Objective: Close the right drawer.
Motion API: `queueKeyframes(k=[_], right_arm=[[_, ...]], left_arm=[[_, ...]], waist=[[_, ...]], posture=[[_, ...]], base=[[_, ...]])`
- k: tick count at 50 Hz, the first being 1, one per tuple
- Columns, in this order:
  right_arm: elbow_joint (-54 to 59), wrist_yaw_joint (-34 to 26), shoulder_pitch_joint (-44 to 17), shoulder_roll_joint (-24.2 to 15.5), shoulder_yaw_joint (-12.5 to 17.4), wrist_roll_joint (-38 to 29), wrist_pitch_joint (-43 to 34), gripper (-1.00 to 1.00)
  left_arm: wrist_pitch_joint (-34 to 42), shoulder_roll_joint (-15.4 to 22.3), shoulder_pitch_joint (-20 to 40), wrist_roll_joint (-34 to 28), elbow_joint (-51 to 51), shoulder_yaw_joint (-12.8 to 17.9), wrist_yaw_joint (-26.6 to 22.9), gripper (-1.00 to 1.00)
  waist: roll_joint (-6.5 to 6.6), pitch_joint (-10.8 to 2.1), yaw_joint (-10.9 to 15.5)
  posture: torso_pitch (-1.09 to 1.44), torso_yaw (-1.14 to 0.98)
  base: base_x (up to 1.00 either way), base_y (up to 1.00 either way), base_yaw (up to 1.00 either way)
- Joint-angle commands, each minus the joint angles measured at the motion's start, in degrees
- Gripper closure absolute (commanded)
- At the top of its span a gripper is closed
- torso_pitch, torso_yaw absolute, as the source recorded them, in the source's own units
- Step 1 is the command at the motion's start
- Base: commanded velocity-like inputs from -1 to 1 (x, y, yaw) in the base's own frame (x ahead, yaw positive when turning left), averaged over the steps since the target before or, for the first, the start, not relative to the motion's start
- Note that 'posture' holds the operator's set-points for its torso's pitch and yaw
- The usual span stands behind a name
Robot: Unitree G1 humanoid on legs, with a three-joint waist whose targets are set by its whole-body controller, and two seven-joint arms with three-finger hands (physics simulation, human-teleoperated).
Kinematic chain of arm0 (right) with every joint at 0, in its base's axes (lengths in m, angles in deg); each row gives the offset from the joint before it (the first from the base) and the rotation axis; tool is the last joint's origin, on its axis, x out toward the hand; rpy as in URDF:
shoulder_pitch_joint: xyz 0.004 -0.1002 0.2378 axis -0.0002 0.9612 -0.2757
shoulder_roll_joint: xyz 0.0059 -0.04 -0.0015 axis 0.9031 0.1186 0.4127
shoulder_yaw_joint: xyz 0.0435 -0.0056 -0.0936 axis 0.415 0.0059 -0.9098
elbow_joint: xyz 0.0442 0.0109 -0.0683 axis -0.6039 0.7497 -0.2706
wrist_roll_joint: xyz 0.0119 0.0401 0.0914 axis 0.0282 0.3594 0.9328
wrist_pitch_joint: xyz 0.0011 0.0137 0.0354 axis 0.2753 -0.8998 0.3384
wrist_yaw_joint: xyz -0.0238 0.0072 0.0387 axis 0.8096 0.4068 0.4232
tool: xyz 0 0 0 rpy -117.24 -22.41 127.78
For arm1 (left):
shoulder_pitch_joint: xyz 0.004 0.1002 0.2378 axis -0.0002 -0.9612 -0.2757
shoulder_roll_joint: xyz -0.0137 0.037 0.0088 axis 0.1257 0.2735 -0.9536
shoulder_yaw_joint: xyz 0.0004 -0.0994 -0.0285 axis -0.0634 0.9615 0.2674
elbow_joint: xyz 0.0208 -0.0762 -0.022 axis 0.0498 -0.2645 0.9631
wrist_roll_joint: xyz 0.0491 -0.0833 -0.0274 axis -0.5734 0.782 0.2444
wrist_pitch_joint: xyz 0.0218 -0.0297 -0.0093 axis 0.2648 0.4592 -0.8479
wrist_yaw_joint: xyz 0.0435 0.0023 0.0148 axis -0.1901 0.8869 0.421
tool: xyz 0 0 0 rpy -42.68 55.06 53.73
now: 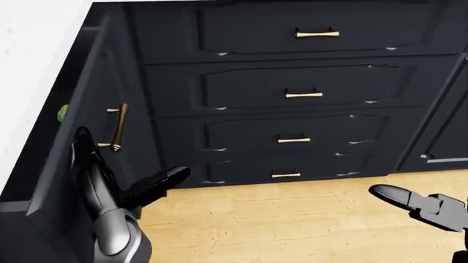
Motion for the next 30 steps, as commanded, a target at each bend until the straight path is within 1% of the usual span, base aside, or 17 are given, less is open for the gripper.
queueKeyframes(k=[1,10,14,30], right_arm=[[-2.33,-0.01,-0.96,-0.56,0.26,-0.14,1.44,-1.00],[-2.15,0.14,-1.19,-0.66,0.25,-0.04,1.25,-1.00],[-1.78,0.05,-1.24,-0.59,0.01,-0.10,1.43,-1.00],[-1.72,0.06,-1.13,-0.54,-0.24,-0.64,1.63,-1.00]], left_arm=[[-2.01,1.28,1.91,0.46,1.89,2.12,1.85,-1.00],[-2.29,1.68,2.22,0.63,1.99,2.28,2.26,-1.00],[-2.84,1.99,2.91,0.88,0.49,2.62,2.39,-1.00],[-2.53,2.91,3.02,1.52,1.41,3.17,3.03,-1.00]], waist=[[-0.26,-1.06,0.37],[-0.24,-1.18,0.39],[-0.25,-1.20,0.44],[-0.15,-1.30,0.52]], posture=[[0.00,0.00],[0.00,0.00],[0.00,0.00],[0.00,0.00]], base=[[0.00,0.00,0.00],[0.00,0.00,0.00],[0.00,0.00,0.00],[0.00,0.00,0.00]])
